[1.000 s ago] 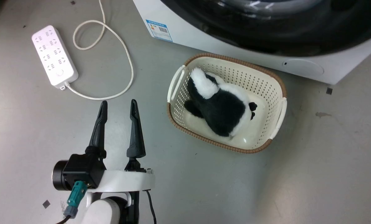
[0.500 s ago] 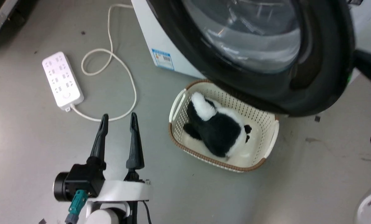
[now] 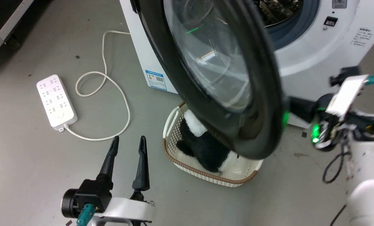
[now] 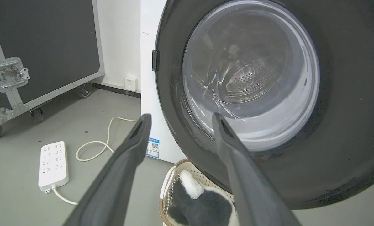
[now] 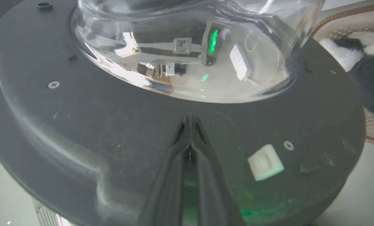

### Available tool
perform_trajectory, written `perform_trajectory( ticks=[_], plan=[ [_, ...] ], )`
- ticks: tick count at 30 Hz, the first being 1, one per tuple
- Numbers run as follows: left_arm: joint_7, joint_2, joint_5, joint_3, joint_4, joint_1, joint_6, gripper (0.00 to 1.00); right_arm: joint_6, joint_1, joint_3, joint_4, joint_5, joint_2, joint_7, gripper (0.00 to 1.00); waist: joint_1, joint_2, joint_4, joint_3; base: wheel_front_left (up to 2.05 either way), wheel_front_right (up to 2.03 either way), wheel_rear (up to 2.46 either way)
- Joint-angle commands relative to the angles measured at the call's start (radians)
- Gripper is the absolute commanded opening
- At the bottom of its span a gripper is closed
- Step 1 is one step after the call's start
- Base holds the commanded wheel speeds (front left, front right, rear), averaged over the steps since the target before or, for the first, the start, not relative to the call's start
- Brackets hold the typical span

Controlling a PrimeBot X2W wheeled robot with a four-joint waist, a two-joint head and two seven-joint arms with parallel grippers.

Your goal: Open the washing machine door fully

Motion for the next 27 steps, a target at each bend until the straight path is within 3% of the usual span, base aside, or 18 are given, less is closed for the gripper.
perform_trajectory(
  ticks=[1, 9, 15, 18, 19, 21, 27],
  plan=[
    [-0.006, 0.001, -0.003, -0.004, 0.003, 0.013, -0.004, 1.00, 0.001, 0.028, 0.025, 0.002, 0.020, 0.007, -0.005, 0.00, 0.0001, 0.0000, 0.001, -0.005, 0.00, 0.00, 0.00],
    [-0.006, 0.001, -0.007, -0.022, 0.012, 0.033, -0.008, 1.00, 0.001, 0.164, 0.350, -0.069, 0.236, 0.007, -0.103, 0.00, 0.0001, 0.0000, 0.012, -0.025, 0.00, 0.00, 0.00],
    [-0.006, 0.001, -0.004, -0.024, 0.013, 0.039, -0.005, 1.00, 0.001, 0.225, 0.509, -0.159, 0.318, 0.007, -0.181, 0.00, 0.0001, 0.0000, 0.018, -0.029, 0.00, 0.00, 0.00],
    [-0.006, 0.001, -0.009, -0.021, 0.011, 0.042, -0.007, 1.00, 0.001, 0.243, 0.540, -0.190, 0.324, 0.007, -0.226, 0.00, 0.0001, 0.0000, 0.016, -0.032, 0.00, 0.00, 0.00],
    [-0.006, 0.001, -0.010, -0.020, 0.011, 0.042, -0.007, 1.00, 0.001, 0.245, 0.538, -0.195, 0.313, 0.007, -0.249, 0.11, 0.0001, 0.0000, 0.014, -0.033, 0.00, 0.00, 0.00],
    [-0.006, 0.001, -0.016, -0.017, 0.010, 0.043, -0.009, 1.00, 0.001, 0.246, 0.523, -0.209, 0.273, 0.003, -0.298, 1.00, 0.0001, 0.0000, 0.006, -0.038, 0.00, 0.00, 0.00],
    [-0.006, 0.001, -0.039, -0.002, 0.014, 0.042, -0.018, 1.00, 0.001, 0.273, 0.451, -0.323, 0.123, -0.067, -0.482, 1.00, 0.0001, 0.0000, -0.031, -0.063, 0.00, 0.00, 0.00]
  ],
)
